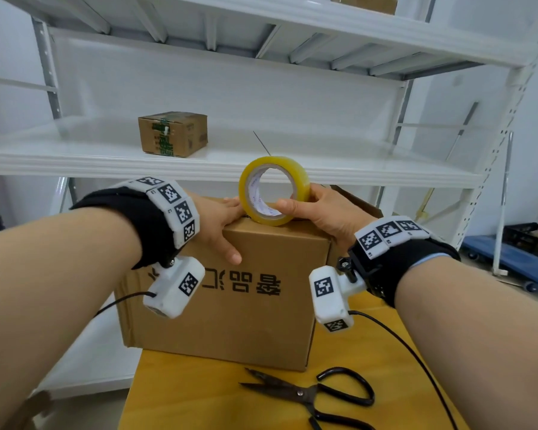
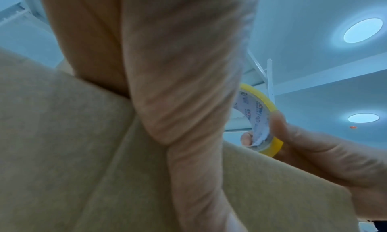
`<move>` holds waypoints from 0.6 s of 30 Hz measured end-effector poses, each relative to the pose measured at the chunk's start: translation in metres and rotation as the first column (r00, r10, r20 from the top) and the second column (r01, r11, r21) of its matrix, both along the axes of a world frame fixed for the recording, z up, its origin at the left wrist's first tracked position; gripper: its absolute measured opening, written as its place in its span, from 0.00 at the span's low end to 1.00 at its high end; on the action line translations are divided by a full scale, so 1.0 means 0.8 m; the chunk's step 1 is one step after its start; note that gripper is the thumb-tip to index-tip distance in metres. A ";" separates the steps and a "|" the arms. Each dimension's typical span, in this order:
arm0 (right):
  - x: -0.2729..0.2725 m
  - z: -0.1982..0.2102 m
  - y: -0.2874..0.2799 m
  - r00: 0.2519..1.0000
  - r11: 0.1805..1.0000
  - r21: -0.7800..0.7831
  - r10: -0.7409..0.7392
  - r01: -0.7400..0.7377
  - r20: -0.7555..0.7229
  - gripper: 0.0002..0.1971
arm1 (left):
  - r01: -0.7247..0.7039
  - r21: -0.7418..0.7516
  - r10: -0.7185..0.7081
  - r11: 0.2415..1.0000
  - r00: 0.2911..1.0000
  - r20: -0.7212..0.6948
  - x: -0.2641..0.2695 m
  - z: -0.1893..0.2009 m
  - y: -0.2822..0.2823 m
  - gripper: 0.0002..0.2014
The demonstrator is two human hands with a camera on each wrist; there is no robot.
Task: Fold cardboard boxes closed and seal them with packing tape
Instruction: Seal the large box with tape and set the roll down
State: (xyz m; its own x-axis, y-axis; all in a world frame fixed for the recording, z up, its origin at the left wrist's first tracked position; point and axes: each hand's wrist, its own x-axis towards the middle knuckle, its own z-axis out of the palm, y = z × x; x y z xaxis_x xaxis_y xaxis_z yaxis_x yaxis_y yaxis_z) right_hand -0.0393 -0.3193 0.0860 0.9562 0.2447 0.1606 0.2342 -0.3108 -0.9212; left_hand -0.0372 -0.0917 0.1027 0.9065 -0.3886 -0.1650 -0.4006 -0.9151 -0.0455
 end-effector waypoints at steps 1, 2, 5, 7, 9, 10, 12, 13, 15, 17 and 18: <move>0.000 0.001 0.003 1.000 1.000 0.008 0.009 -0.009 -0.007 0.35 | -0.008 0.009 0.008 1.000 1.000 -0.004 0.003 0.001 0.005 0.58; 0.001 0.002 0.005 1.000 1.000 0.002 0.016 -0.016 -0.006 0.36 | -0.022 0.017 0.022 1.000 1.000 -0.005 0.006 0.001 0.009 0.60; -0.003 0.006 0.008 0.999 0.997 -0.065 0.037 -0.037 0.003 0.32 | -0.065 0.005 0.065 0.998 0.998 0.012 0.009 -0.006 0.007 0.65; -0.005 0.006 0.005 0.999 0.995 -0.087 0.046 -0.046 0.003 0.28 | -0.081 -0.034 0.082 0.996 0.996 0.028 0.008 -0.011 -0.001 0.63; -0.007 0.005 0.002 0.999 0.995 -0.094 0.048 -0.046 0.023 0.25 | -0.078 -0.080 0.081 0.994 0.996 0.032 0.007 -0.014 -0.005 0.59; -0.007 0.005 0.002 0.998 0.995 -0.083 0.052 -0.049 0.034 0.24 | -0.081 -0.089 0.084 0.993 0.996 0.031 0.006 -0.015 -0.005 0.59; -0.007 0.007 0.004 0.998 0.998 -0.046 0.042 -0.040 0.047 0.21 | -0.091 -0.083 0.093 0.992 0.995 0.028 0.005 -0.016 -0.003 0.59; -0.007 0.008 0.006 0.998 0.999 -0.028 0.027 -0.026 0.052 0.20 | -0.094 -0.074 0.096 0.993 0.995 0.027 0.005 -0.016 -0.003 0.59; -0.005 0.008 0.009 0.997 1.000 -0.009 -0.014 0.014 0.073 0.17 | -0.095 -0.066 0.097 0.993 0.995 0.029 0.004 -0.015 -0.004 0.59; -0.002 0.007 0.012 0.994 0.999 0.000 -0.052 0.052 0.100 0.17 | -0.086 -0.076 0.089 0.993 0.995 0.035 0.002 -0.014 -0.005 0.58; -0.001 0.006 0.014 0.992 0.998 0.004 -0.063 0.063 0.112 0.16 | -0.082 -0.081 0.085 0.993 0.996 0.036 0.002 -0.014 -0.006 0.58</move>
